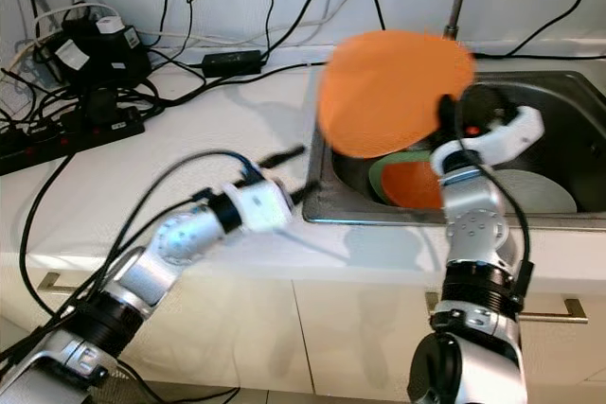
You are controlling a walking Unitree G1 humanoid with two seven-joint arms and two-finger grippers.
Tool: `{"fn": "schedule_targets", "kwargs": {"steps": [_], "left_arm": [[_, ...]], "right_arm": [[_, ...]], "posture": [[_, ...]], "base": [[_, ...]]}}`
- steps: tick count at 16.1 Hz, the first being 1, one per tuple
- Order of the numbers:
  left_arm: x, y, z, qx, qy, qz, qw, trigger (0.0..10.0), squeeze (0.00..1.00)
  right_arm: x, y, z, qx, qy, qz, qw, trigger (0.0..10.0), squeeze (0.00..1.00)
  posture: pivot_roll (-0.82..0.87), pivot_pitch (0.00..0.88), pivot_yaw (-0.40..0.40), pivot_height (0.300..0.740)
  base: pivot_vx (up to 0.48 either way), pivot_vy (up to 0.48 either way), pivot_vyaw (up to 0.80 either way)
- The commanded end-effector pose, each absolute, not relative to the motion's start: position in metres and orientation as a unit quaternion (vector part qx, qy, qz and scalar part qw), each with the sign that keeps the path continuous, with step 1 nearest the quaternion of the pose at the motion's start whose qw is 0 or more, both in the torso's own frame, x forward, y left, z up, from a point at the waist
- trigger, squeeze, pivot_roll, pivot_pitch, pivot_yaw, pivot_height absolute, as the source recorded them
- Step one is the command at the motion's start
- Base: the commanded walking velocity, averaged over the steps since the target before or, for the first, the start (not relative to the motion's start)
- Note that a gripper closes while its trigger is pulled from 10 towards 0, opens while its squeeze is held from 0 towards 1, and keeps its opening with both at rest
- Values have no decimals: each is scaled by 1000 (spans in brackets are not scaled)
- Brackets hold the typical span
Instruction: Kitchen organization
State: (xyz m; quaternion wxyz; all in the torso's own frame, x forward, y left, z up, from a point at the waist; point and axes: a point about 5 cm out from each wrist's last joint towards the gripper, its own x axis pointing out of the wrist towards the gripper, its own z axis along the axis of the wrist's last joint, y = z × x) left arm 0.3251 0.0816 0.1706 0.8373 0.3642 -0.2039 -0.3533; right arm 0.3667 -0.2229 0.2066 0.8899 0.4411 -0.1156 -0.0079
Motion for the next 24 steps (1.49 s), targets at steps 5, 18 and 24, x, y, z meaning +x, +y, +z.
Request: {"fn": "schedule_targets", "kwargs": {"steps": [5, 18, 24], "left_arm": [[328, 94, 153, 149, -51, -352, 923, 10000, 0], [310, 82, 145, 41, 1, -427, 903, 10000, 0], [310, 82, 145, 41, 1, -427, 903, 10000, 0]], "right_arm": [[366, -237, 224, 384, -173, -31, 906, 0, 0], [367, -232, 210, 309, -150, -32, 939, 0, 0], [367, -232, 210, 309, -150, -32, 939, 0, 0]], "posture": [[38, 0, 62, 740], [39, 0, 62, 740], [39, 0, 62, 740]], "base": [[0, 0, 0], [0, 0, 0], [0, 0, 0]]}}
